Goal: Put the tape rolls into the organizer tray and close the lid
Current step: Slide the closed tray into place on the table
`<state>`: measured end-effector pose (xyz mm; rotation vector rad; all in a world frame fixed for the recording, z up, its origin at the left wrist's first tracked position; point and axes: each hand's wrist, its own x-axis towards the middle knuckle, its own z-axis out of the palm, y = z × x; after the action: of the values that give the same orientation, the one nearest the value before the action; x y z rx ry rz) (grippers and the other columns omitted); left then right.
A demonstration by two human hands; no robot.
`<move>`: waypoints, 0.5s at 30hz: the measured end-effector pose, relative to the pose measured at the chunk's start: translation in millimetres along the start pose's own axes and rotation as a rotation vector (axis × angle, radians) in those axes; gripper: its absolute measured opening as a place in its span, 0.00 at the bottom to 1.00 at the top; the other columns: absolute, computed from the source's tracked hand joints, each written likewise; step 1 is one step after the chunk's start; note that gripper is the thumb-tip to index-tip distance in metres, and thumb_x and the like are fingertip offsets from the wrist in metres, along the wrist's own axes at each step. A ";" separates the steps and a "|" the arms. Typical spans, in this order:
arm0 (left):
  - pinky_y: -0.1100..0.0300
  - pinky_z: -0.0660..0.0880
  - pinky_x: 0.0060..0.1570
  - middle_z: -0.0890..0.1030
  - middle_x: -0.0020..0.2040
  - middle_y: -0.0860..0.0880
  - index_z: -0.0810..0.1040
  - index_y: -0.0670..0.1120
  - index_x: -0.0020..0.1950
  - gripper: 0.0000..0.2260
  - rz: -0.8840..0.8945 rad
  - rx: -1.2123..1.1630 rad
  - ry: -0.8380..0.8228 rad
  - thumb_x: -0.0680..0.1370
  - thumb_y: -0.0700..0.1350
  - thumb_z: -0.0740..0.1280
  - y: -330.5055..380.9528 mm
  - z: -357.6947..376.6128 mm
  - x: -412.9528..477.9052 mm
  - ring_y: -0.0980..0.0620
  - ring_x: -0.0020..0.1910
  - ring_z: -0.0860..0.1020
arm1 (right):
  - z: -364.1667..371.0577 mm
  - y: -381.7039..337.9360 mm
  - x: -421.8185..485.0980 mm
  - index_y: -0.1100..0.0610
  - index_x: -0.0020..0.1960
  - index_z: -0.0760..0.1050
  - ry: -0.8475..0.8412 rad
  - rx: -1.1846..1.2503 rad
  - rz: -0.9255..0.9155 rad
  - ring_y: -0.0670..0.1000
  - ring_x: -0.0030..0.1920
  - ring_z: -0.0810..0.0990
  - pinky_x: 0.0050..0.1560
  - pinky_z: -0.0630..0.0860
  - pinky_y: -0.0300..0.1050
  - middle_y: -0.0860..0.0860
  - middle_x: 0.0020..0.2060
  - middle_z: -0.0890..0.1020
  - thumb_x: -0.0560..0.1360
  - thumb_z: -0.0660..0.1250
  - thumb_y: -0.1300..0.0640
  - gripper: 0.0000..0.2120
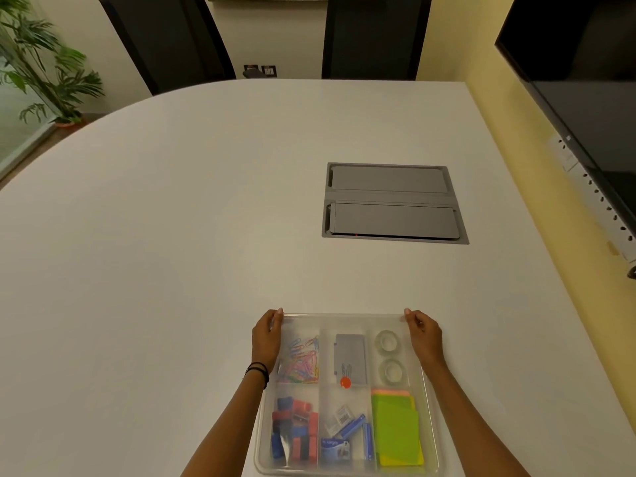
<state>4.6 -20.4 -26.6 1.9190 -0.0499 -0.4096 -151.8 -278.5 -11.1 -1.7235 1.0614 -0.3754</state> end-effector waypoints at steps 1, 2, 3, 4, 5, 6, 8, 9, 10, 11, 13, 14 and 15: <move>0.59 0.66 0.37 0.71 0.35 0.45 0.70 0.42 0.38 0.15 0.000 -0.002 -0.001 0.82 0.47 0.58 0.0 -0.2 0.3 0.52 0.35 0.67 | -0.2 1.0 0.7 0.72 0.40 0.74 0.000 0.038 0.030 0.50 0.33 0.66 0.30 0.65 0.30 0.57 0.31 0.71 0.78 0.63 0.58 0.17; 0.59 0.66 0.37 0.71 0.35 0.44 0.70 0.42 0.38 0.15 0.001 -0.004 -0.002 0.82 0.47 0.58 0.1 -0.1 0.4 0.51 0.35 0.67 | -0.5 1.8 1.6 0.74 0.40 0.73 -0.001 0.061 0.055 0.51 0.33 0.65 0.30 0.64 0.33 0.56 0.31 0.69 0.78 0.63 0.57 0.18; 0.59 0.65 0.37 0.71 0.35 0.44 0.70 0.42 0.38 0.15 0.001 -0.004 -0.003 0.82 0.47 0.58 0.3 -0.2 0.4 0.51 0.35 0.67 | -0.5 2.3 2.4 0.73 0.40 0.73 -0.005 0.077 0.075 0.51 0.33 0.64 0.31 0.63 0.37 0.56 0.31 0.67 0.78 0.63 0.56 0.19; 0.59 0.65 0.37 0.70 0.35 0.44 0.69 0.42 0.37 0.15 0.002 -0.004 -0.005 0.82 0.47 0.58 0.6 -0.3 0.2 0.51 0.35 0.67 | -0.6 2.5 3.0 0.71 0.38 0.74 -0.013 0.090 0.092 0.50 0.32 0.63 0.32 0.62 0.40 0.55 0.30 0.66 0.78 0.63 0.56 0.18; 0.59 0.65 0.37 0.70 0.34 0.44 0.69 0.43 0.37 0.15 0.002 -0.005 -0.006 0.82 0.47 0.58 1.0 -0.4 0.3 0.51 0.35 0.66 | -0.7 1.9 3.1 0.67 0.37 0.76 -0.021 0.106 0.108 0.49 0.31 0.62 0.33 0.61 0.42 0.54 0.30 0.65 0.78 0.64 0.55 0.16; 0.58 0.65 0.37 0.70 0.34 0.44 0.69 0.42 0.37 0.15 0.000 -0.008 -0.006 0.82 0.47 0.58 1.1 -0.4 0.4 0.52 0.35 0.66 | -1.2 1.4 3.2 0.63 0.37 0.77 -0.027 0.117 0.118 0.48 0.31 0.62 0.33 0.62 0.42 0.54 0.30 0.66 0.78 0.64 0.55 0.14; 0.57 0.65 0.38 0.70 0.35 0.44 0.70 0.40 0.38 0.16 -0.005 -0.010 -0.009 0.82 0.47 0.58 0.6 0.0 0.5 0.51 0.35 0.67 | -1.9 2.2 3.9 0.63 0.39 0.78 -0.031 0.131 0.128 0.50 0.33 0.64 0.34 0.62 0.42 0.54 0.31 0.67 0.78 0.64 0.55 0.14; 0.57 0.66 0.38 0.71 0.35 0.44 0.70 0.38 0.39 0.16 -0.006 -0.010 -0.008 0.82 0.47 0.58 0.3 0.2 0.6 0.50 0.35 0.67 | -1.9 3.2 4.6 0.65 0.40 0.78 -0.032 0.138 0.129 0.50 0.34 0.65 0.34 0.63 0.42 0.55 0.32 0.68 0.77 0.64 0.55 0.14; 0.57 0.66 0.38 0.71 0.35 0.43 0.71 0.36 0.39 0.17 -0.006 -0.010 -0.004 0.82 0.47 0.58 -0.1 0.3 0.8 0.50 0.35 0.67 | -1.8 4.2 5.3 0.66 0.41 0.78 -0.034 0.141 0.129 0.51 0.35 0.65 0.35 0.63 0.42 0.55 0.33 0.68 0.77 0.64 0.55 0.14; 0.58 0.66 0.38 0.72 0.35 0.44 0.71 0.36 0.39 0.17 -0.006 -0.011 0.001 0.81 0.47 0.59 -0.5 0.3 1.1 0.51 0.35 0.68 | -1.5 4.6 5.6 0.66 0.40 0.78 -0.036 0.142 0.129 0.51 0.34 0.64 0.35 0.63 0.42 0.55 0.33 0.68 0.77 0.64 0.56 0.14; 0.59 0.67 0.37 0.73 0.35 0.43 0.72 0.35 0.40 0.17 -0.011 -0.014 0.014 0.81 0.47 0.59 -0.6 0.1 1.4 0.51 0.36 0.68 | -1.2 4.2 5.7 0.64 0.39 0.78 -0.037 0.141 0.130 0.49 0.32 0.63 0.34 0.63 0.41 0.54 0.31 0.67 0.77 0.64 0.56 0.14; 0.60 0.67 0.37 0.73 0.35 0.44 0.72 0.35 0.40 0.17 -0.012 -0.016 0.019 0.81 0.47 0.59 -0.5 0.2 1.4 0.51 0.35 0.68 | -1.3 3.8 5.4 0.64 0.38 0.77 -0.037 0.141 0.130 0.48 0.31 0.63 0.33 0.62 0.42 0.53 0.30 0.66 0.77 0.64 0.56 0.14; 0.61 0.66 0.37 0.73 0.35 0.44 0.72 0.35 0.40 0.17 -0.012 -0.017 0.022 0.81 0.47 0.59 -0.5 0.4 1.4 0.51 0.35 0.68 | -1.6 3.6 4.8 0.63 0.37 0.76 -0.037 0.145 0.127 0.48 0.30 0.61 0.32 0.61 0.42 0.52 0.28 0.65 0.77 0.64 0.56 0.14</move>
<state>5.7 -20.8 -27.6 1.9072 -0.0205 -0.3958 -152.0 -283.6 -14.7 -1.5216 1.0842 -0.3310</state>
